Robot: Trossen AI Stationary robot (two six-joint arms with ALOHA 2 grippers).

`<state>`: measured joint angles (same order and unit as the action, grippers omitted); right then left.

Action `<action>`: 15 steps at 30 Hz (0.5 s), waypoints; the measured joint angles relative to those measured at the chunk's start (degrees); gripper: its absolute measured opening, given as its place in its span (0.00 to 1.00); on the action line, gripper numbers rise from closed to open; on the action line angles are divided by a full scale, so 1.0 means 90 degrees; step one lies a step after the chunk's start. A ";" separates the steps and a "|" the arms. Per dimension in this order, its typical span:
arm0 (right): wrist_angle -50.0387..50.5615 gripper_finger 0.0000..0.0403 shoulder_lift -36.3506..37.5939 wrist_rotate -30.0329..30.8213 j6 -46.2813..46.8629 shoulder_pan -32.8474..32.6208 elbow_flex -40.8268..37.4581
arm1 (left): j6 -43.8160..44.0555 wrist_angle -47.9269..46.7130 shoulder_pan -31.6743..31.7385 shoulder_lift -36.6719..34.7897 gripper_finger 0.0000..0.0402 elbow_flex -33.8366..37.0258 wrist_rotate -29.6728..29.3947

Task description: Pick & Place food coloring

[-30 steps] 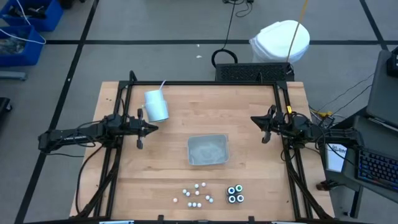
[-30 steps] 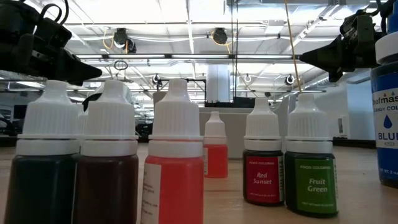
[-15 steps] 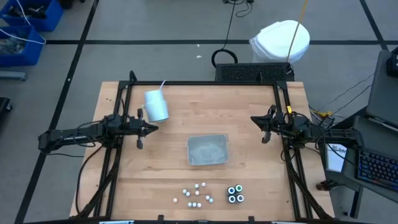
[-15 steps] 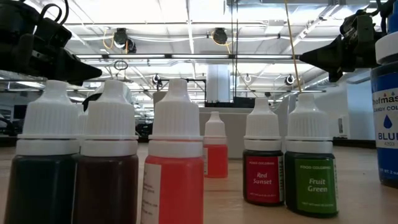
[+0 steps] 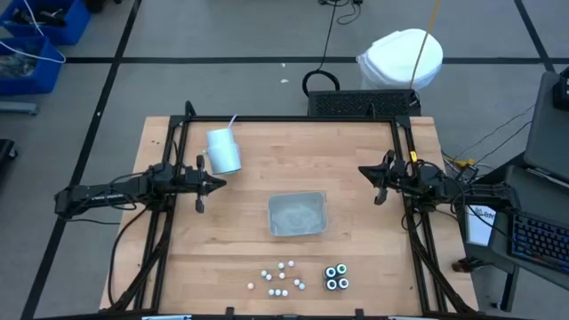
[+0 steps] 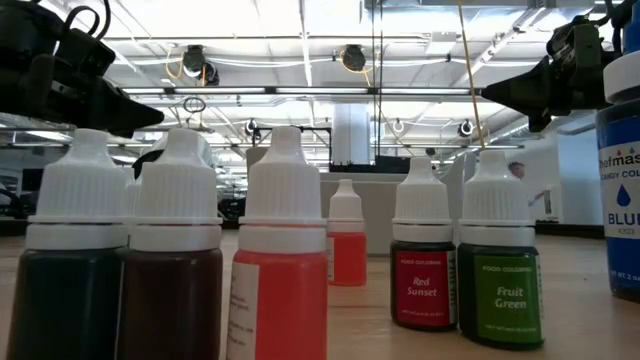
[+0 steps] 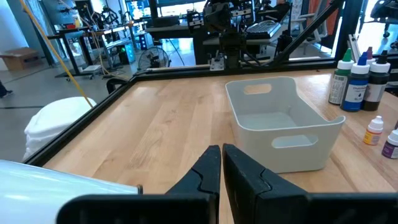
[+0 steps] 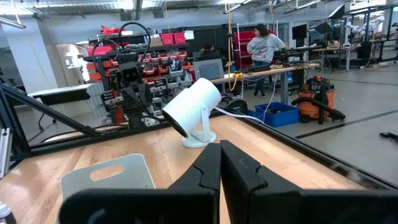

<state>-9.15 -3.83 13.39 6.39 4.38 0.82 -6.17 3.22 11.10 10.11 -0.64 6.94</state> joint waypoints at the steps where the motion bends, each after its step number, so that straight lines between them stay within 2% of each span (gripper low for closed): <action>1: 0.0002 0.00 0.0001 0.0001 0.0000 0.0001 0.0000 | 0.0000 0.0000 0.0000 0.0000 0.06 -0.0001 -0.0001; 15: 0.0000 0.00 0.0000 0.0000 0.0000 0.0000 0.0000 | 0.0165 0.0004 0.0001 0.0000 0.06 0.0001 0.0002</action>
<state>-9.15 -3.83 13.39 6.39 4.38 0.82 -4.69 3.26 11.11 10.11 -0.63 6.96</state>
